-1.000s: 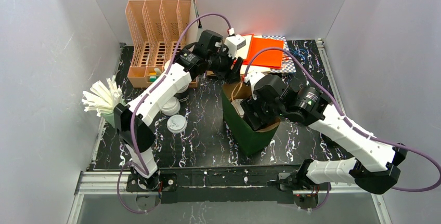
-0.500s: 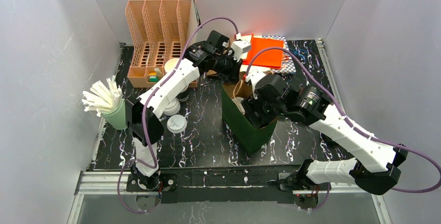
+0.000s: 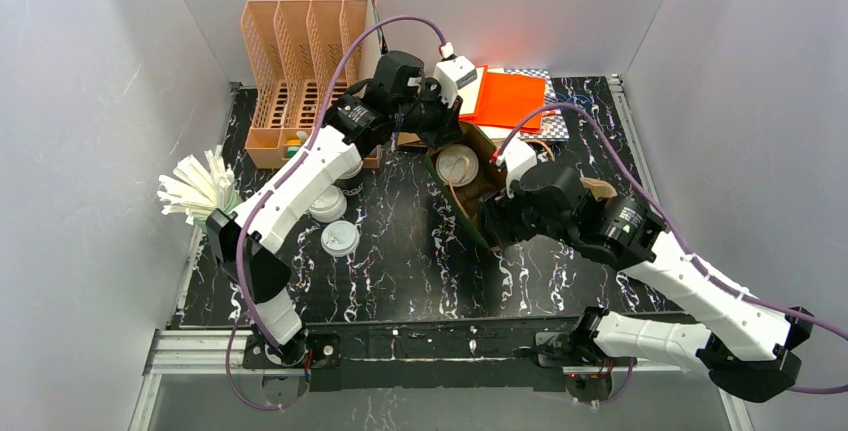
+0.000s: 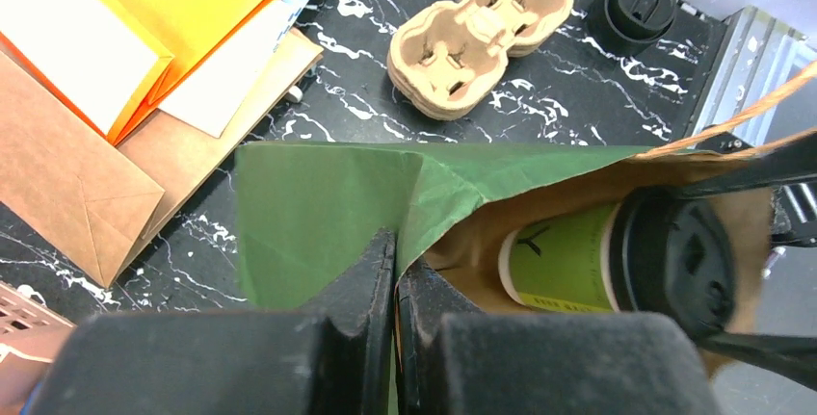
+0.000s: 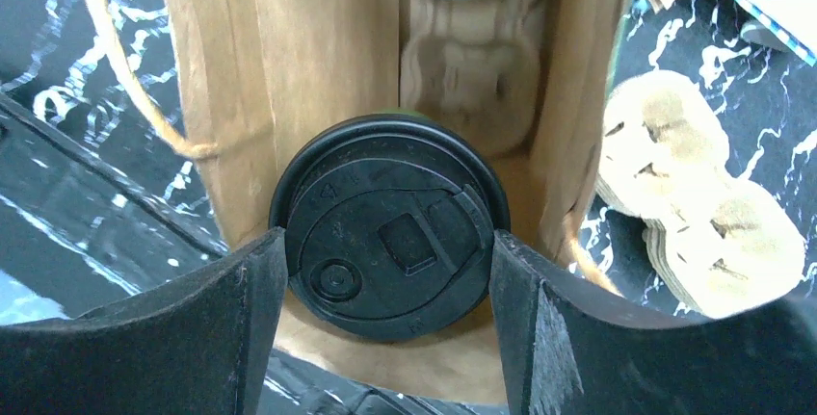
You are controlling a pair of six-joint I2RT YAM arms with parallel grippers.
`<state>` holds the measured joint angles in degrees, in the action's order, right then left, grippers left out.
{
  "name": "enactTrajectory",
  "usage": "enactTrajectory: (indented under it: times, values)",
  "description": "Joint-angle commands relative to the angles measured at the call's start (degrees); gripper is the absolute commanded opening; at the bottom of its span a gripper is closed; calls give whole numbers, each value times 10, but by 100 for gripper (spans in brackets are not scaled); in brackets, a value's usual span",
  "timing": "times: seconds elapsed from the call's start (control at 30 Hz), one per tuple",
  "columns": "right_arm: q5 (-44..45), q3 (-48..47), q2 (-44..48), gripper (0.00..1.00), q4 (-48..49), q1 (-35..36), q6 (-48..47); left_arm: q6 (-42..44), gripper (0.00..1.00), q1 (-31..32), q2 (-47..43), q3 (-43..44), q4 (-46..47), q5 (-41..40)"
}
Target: Pack the takeout coffee
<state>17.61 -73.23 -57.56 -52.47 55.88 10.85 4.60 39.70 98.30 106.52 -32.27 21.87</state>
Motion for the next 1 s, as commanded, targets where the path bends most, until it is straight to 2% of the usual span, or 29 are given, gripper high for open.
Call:
enactTrajectory:
  times: [0.0,0.17,0.37,0.67,0.97]
  values:
    - [57,66,43,27,73,-3,-43,-19,0,5,-45,-8,36,-3]
    - [96,59,12,26,80,-3,-60,-39,0,12,-69,-39,46,-10]
    - [103,70,-1,24,137,-3,-79,-29,0,11,-84,-64,48,-6]
    - [25,25,-66,24,104,-37,-74,-19,0,11,-74,-52,39,4]
    - [-27,36,-81,24,119,-82,-83,-23,0,12,-65,-46,30,13]
